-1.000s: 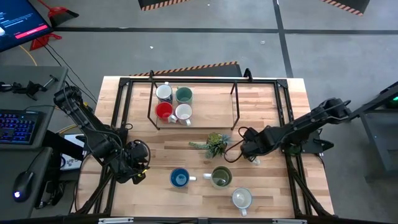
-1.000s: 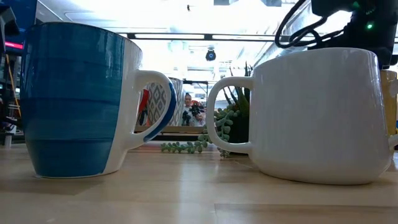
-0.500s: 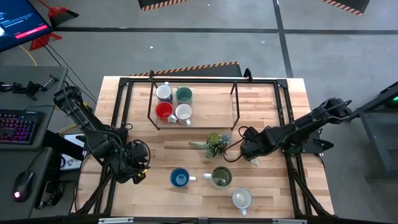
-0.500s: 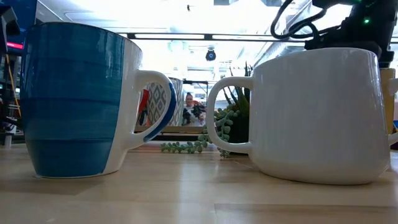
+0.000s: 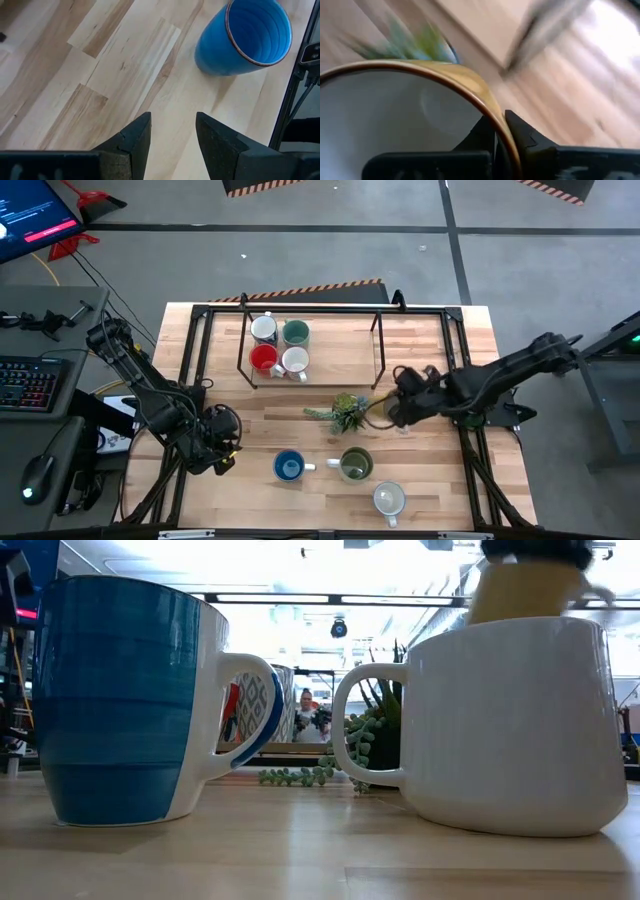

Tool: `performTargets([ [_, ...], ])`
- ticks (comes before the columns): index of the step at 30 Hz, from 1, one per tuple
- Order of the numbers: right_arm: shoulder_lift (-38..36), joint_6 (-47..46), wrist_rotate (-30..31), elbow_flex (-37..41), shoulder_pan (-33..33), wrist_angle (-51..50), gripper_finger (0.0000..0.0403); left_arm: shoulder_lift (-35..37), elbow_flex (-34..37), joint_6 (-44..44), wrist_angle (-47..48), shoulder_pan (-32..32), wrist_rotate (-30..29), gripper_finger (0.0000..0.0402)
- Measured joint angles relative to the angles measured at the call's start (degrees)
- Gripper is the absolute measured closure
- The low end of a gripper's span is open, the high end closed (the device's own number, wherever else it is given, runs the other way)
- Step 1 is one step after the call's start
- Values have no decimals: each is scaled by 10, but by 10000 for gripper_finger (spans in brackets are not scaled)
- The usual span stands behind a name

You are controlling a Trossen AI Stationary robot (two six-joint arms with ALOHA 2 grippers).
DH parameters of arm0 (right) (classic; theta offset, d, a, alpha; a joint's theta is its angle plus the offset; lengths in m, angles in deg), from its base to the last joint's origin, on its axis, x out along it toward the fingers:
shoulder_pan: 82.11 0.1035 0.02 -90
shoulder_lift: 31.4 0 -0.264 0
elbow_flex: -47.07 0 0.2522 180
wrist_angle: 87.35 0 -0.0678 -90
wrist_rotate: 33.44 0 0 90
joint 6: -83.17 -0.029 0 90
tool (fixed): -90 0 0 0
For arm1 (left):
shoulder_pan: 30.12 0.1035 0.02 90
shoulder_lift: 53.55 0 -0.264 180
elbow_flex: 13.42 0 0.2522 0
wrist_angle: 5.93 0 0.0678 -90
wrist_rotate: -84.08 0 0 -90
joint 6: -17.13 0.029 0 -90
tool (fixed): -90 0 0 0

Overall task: Place coffee mugs
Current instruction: Put the yellow mug on the shelf

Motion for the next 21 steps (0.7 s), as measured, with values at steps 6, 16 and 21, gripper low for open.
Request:
performTargets([
  [6,-8,99,48,-78,-44,27,402,0,0,14,0,0,-14,255],
  [16,16,216,-32,-124,-193,214,403,0,0,31,2,0,-17,255],
  [21,81,205,-87,-168,-243,214,403,0,0,33,2,0,-17,255],
])
